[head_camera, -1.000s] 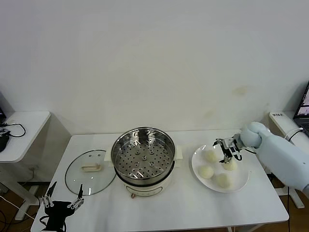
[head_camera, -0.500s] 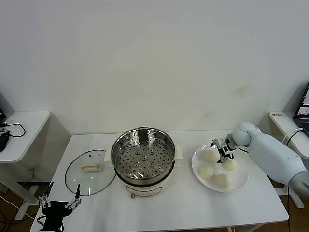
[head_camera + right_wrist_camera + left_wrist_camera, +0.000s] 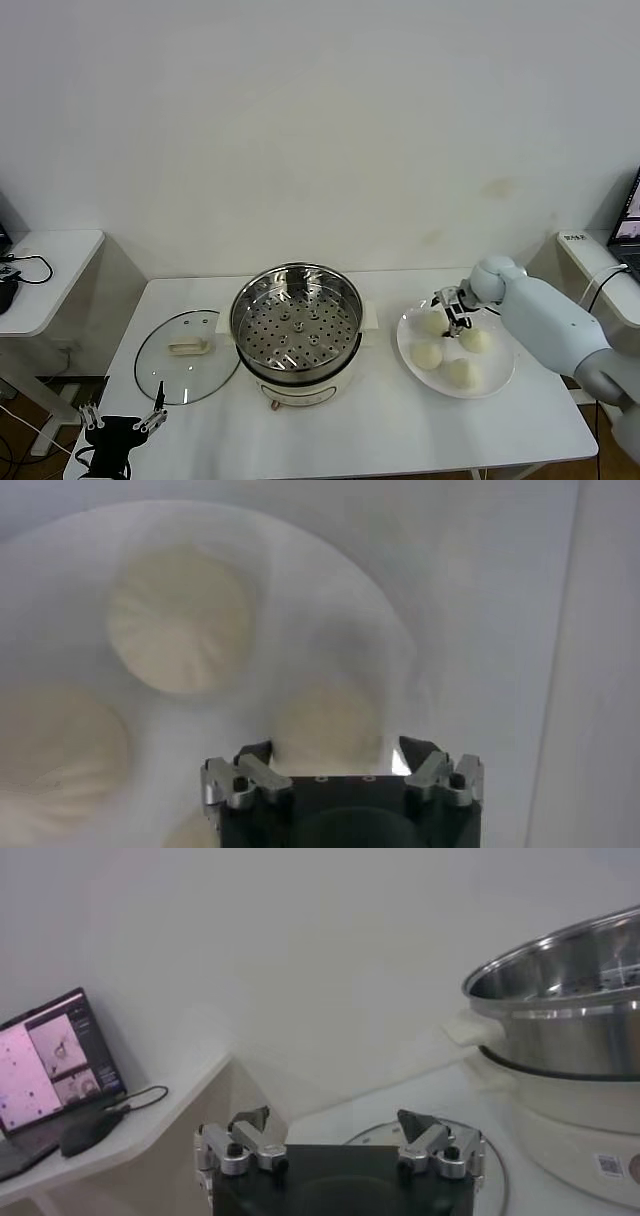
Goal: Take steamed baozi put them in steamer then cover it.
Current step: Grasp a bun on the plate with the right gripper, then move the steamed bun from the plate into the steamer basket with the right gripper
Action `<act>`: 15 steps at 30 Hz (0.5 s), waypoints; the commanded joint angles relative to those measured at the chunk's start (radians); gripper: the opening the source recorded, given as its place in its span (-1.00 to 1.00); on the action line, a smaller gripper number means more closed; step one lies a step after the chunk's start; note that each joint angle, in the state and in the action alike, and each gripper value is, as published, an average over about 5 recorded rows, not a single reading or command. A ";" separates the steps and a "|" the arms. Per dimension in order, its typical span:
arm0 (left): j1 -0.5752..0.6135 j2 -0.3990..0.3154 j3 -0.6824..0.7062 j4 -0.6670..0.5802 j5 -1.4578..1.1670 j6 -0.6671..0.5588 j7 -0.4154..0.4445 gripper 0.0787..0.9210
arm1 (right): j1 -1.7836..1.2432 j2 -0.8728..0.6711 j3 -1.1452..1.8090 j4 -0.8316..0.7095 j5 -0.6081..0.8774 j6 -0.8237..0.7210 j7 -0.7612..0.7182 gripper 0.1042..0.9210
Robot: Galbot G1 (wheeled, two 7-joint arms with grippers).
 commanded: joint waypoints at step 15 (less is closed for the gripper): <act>0.007 -0.001 0.003 -0.017 -0.001 -0.002 -0.003 0.77 | 0.105 -0.069 -0.082 0.093 0.126 -0.034 -0.055 0.32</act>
